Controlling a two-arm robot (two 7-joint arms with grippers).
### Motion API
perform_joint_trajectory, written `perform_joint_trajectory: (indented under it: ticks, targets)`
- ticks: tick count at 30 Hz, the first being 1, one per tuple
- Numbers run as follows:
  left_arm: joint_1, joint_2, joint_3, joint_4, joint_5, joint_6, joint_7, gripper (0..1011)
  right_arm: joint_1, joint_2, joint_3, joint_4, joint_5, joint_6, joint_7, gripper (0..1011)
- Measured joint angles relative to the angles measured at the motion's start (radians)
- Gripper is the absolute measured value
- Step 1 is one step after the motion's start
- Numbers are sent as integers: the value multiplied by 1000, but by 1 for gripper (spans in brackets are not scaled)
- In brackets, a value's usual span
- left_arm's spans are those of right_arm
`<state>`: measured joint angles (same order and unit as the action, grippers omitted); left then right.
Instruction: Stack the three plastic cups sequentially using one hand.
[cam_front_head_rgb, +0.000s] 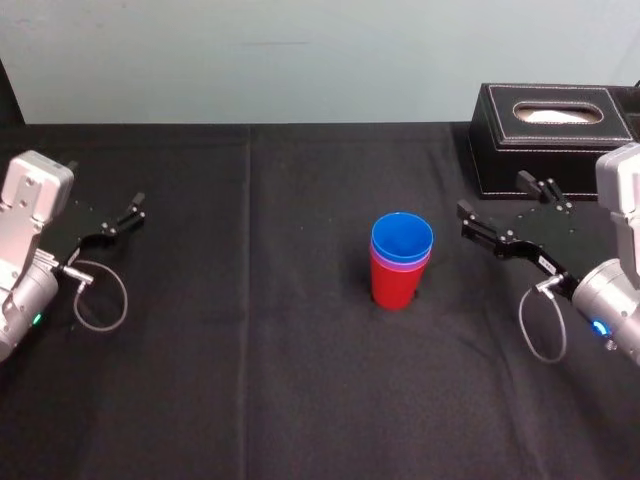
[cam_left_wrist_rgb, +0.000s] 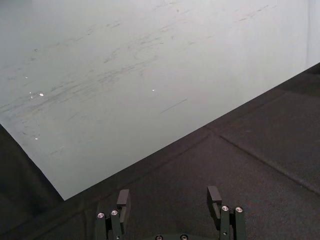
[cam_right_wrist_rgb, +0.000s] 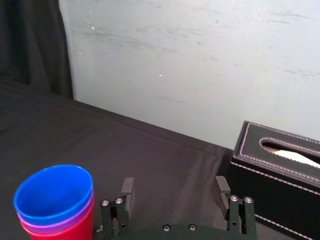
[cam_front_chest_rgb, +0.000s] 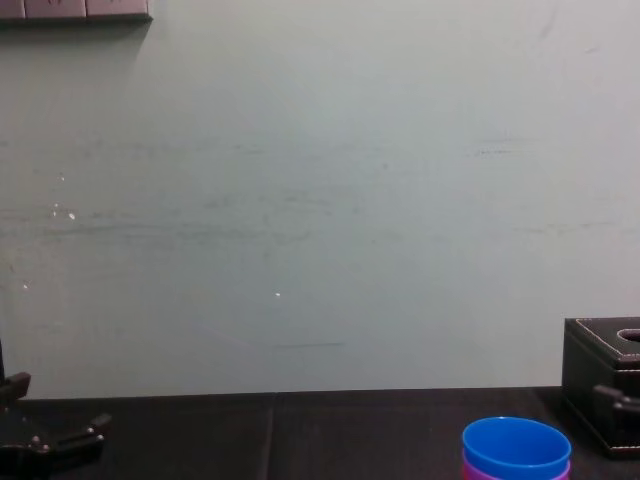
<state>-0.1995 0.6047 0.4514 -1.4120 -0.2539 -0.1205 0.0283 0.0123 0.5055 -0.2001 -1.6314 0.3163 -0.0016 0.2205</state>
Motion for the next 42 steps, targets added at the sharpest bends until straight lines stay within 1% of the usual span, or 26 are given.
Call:
perform_joint_trajectory:
  ticks: [4,14,42]
  targets:
    - [0,0,0,0,0,0,0,1005,-3,-16,4,21,-22,-8,-5,1004]
    - [0,0,0,0,0,0,0,1005,-1,-37,13,56,-47,-12,7,1004]
    - [0,0,0,0,0,0,0,1005,0,-36,11,52,-47,-12,8,1004]
